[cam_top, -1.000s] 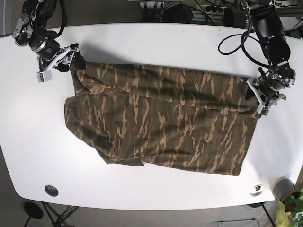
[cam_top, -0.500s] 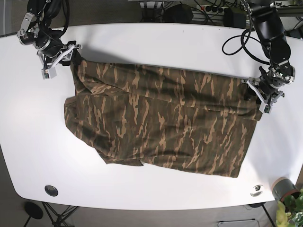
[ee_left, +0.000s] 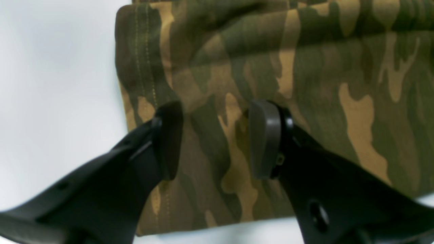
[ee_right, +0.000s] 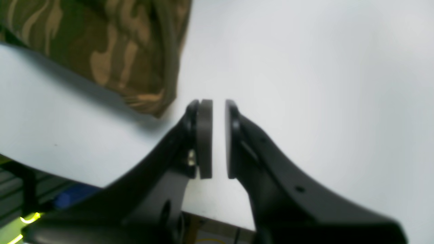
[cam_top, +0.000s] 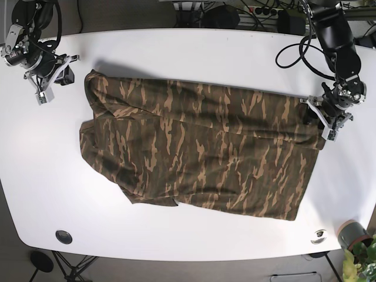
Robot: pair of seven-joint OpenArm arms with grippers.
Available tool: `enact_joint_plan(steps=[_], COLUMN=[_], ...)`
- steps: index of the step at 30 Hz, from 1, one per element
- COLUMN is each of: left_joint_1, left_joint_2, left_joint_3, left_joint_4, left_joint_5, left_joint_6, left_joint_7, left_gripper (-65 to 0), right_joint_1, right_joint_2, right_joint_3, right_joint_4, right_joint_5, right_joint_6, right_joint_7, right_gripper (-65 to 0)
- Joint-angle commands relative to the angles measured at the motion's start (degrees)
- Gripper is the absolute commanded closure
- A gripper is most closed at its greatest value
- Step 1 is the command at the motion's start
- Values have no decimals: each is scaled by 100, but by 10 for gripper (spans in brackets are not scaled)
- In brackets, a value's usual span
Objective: Fold the T-shirt properly
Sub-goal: 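Pull the shirt corners apart with both grippers to straighten it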
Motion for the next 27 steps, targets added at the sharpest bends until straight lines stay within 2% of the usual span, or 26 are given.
enact_joint_plan(steps=[1, 3, 6, 8, 11, 12, 15, 18, 24, 27], left_joint_1=[-18, -18, -18, -18, -18, -18, -18, -18, -18, -18], left_joint_2=[-125, -134, -134, -134, -134, -134, -134, -134, -134, -134], left_joint_3=[-15, -15, -15, -15, -15, -15, -15, -15, -15, -15], left_joint_4=[-39, -56, -56, -56, -56, -56, -56, -56, -56, -56], left_joint_5=[149, 149, 149, 149, 149, 149, 149, 149, 149, 149], left_joint_6=[12, 12, 12, 12, 12, 12, 12, 12, 12, 12], left_joint_7=[136, 136, 144, 144, 144, 144, 144, 144, 144, 144], left_gripper=[-292, -292, -292, -292, -292, -292, -292, -292, -292, -292], right_joint_1=[16, 16, 16, -10, -19, -10, 25, 174, 227, 262], right_joint_2=[189, 180, 136, -137, -418, -559, -919, -1156, -1438, -1570], right_joint_3=[46, 46, 54, 89, 256, 344, 617, 828, 872, 872], right_joint_4=[96, 105, 96, 96, 96, 69, 17, -19, -54, -62], right_joint_5=[101, 251, 673, 954, 1042, 989, 716, 479, 426, 426], right_joint_6=[38, 38, -24, -24, -24, -24, -24, -24, -15, -6], right_joint_7=[51, -37, -266, -292, -292, -292, -292, -292, -301, -301], right_gripper=[-57, -86, -233, -377, -514, -533, -539, -539, -531, -485])
